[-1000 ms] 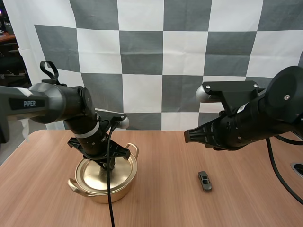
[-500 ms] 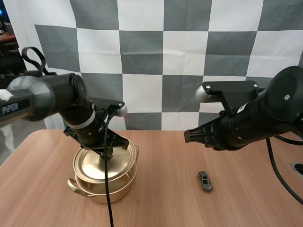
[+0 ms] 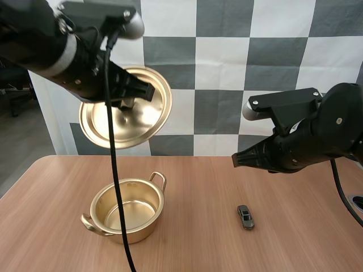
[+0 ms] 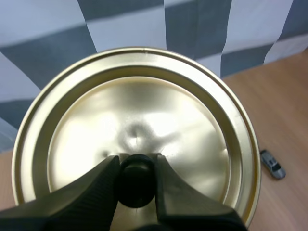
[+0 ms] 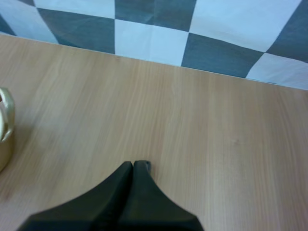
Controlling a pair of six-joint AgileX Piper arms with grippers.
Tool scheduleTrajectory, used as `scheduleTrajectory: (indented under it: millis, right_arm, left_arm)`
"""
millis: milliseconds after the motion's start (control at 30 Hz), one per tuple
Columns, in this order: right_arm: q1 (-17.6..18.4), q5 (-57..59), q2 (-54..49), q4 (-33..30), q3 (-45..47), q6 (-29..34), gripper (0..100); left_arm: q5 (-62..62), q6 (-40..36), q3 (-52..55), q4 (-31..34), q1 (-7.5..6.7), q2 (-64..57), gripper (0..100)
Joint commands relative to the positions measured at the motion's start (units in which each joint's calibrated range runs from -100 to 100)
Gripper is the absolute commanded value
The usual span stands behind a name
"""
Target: Open the pot, put the car inside, and close it
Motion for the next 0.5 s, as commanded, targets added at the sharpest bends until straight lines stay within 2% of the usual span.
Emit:
scheduleTrajectory:
  millis: [0,267,367,433,467]
  right_arm:
    - [0.0,-0.9,1.4,-2.8,0.0,1.4,0]
    - [0.0,-1.3,12.1,-2.8,0.8,1.5,0]
    - [0.0,-0.3,15.5,-3.0,0.9,5.7,0]
    - [0.0,0.8,17.4,-3.7,0.9,6.0,0]
    - [0.0,0.9,18.0,-4.2,0.9,6.0,10]
  left_arm:
    - [0.0,-0.1,-4.6,0.1,-0.02,-6.0,0]
    - [0.0,0.7,-4.9,3.3,-0.02,-15.1,0]
    - [0.0,0.7,-4.9,6.0,-0.02,-15.5,0]
    - [0.0,0.7,-4.9,7.1,-0.02,-15.7,0]
    - [0.0,0.7,-4.9,7.5,-0.02,-15.7,0]
